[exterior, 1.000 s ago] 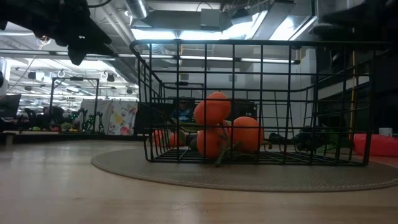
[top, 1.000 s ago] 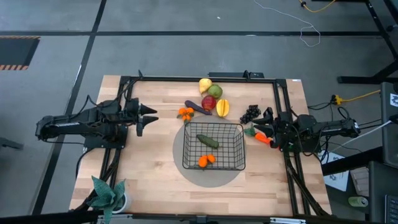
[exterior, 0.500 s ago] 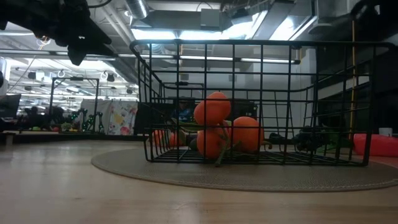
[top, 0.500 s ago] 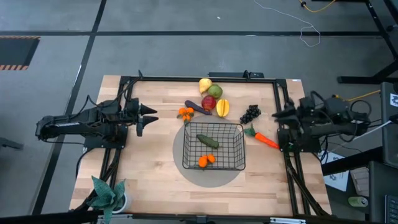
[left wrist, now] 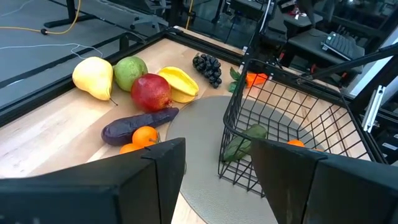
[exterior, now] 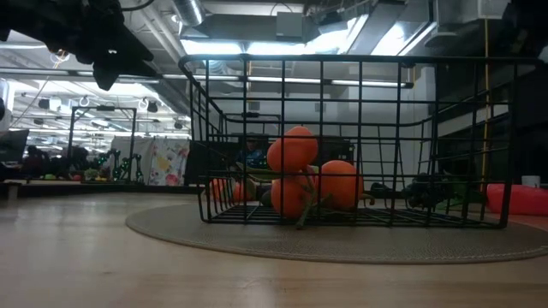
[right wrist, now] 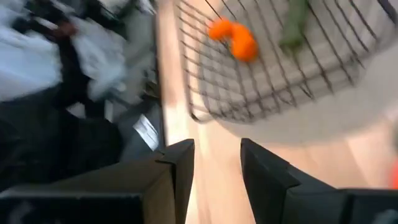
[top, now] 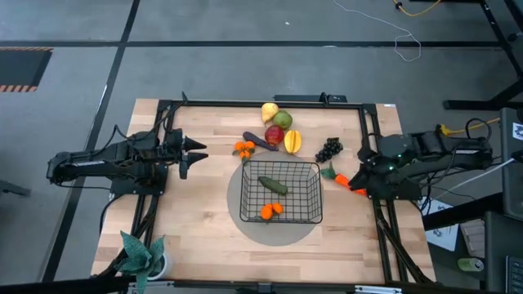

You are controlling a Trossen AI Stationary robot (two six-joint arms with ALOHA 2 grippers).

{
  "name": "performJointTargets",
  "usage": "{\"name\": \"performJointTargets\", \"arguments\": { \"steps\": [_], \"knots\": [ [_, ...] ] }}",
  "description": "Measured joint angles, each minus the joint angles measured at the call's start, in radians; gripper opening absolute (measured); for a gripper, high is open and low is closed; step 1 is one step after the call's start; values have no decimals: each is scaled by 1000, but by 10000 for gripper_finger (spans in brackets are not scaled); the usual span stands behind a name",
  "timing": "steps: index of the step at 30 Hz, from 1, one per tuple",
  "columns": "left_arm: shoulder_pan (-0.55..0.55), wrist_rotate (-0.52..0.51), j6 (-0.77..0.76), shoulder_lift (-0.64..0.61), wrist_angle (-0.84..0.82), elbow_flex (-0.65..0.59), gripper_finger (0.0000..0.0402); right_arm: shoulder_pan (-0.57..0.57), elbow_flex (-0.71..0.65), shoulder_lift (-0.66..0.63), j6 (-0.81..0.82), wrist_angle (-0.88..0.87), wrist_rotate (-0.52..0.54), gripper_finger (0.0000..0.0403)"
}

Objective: Build produce basket
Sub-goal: Put the carrot into the wire basket

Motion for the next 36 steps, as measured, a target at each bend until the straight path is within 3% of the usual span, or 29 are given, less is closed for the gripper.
{"name": "performJointTargets", "arguments": {
  "steps": [2, 7, 9, 11, 17, 20, 29, 36],
  "knots": [
    [0, 0, 0, 0, 0, 0, 172, 0, 69, 51, 46, -124, 61, 122],
    [0, 0, 0, 0, 0, 0, 172, 0, 255, 197, 256, -519, 337, 122],
    [0, 0, 0, 0, 0, 0, 172, 0, 302, 248, 287, -597, 420, 122],
    [0, 0, 0, 0, 0, 0, 172, 0, 315, 269, 259, -561, 465, 122],
    [0, 0, 0, 1, 0, 0, 172, 0, 314, 339, 8, -488, 471, 122],
    [0, 0, 4, 1, 0, 0, 172, 0, 313, 376, -70, -484, 567, 122],
    [0, 0, 9, 1, -16, 0, 172, 0, 312, 470, -122, -486, 613, 122],
    [0, 0, 9, 1, -40, 0, 172, 0, 312, 536, -5, -487, 592, 128]
  ]
}}
